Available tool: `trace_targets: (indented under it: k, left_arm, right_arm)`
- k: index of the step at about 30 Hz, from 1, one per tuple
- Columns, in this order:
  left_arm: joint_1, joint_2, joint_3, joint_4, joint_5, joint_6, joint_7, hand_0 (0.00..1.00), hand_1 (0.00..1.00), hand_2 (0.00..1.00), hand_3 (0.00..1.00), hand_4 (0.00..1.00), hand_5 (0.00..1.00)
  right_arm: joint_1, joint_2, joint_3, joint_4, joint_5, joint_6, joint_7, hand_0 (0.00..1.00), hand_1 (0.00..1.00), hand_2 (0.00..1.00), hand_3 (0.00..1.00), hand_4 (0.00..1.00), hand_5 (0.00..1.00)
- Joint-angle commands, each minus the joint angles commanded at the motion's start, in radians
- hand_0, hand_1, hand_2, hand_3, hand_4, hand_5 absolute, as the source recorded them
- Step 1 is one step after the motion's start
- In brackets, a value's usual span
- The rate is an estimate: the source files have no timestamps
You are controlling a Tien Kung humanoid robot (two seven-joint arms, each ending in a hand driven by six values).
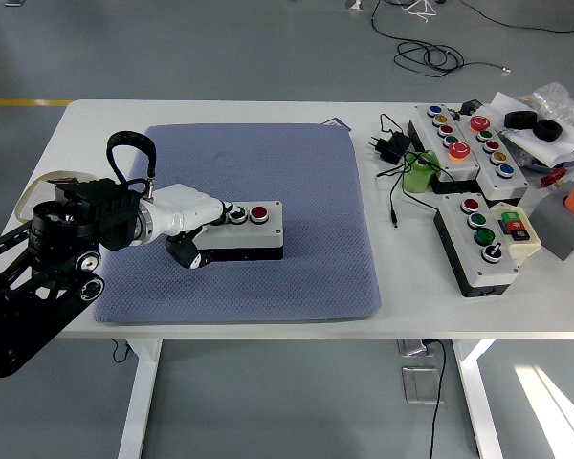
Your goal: Pick up the button,place it on the desk,press the button,press the button
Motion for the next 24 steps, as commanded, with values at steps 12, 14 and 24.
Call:
trace_targets:
  k: [12, 14, 24]
  left_arm:
    - [-0.004, -0.013, -0.015, -0.037, 0.006, 0.0, -0.002, 0.003, 0.098, 0.107, 0.815, 0.714, 0.184]
    - [-0.006, -0.019, -0.007, -0.029, 0.004, 0.0, -0.003, 0.003, 0.099, 0.107, 0.819, 0.713, 0.185]
    - [-0.025, -0.047, 0.002, 0.002, 0.015, 0.0, -0.007, 0.005, 0.1, 0.11, 0.846, 0.712, 0.195]
  right_arm:
    - [-0.003, 0.0, 0.001, 0.0, -0.003, 0.0, -0.002, 0.787, 0.797, 0.817, 0.751, 0.412, 0.479]
    - [-0.004, 0.0, 0.001, 0.0, -0.004, -0.001, -0.002, 0.787, 0.797, 0.817, 0.751, 0.412, 0.479]
    - [-0.005, 0.0, 0.002, 0.0, -0.005, -0.002, -0.002, 0.787, 0.797, 0.817, 0.751, 0.412, 0.479]
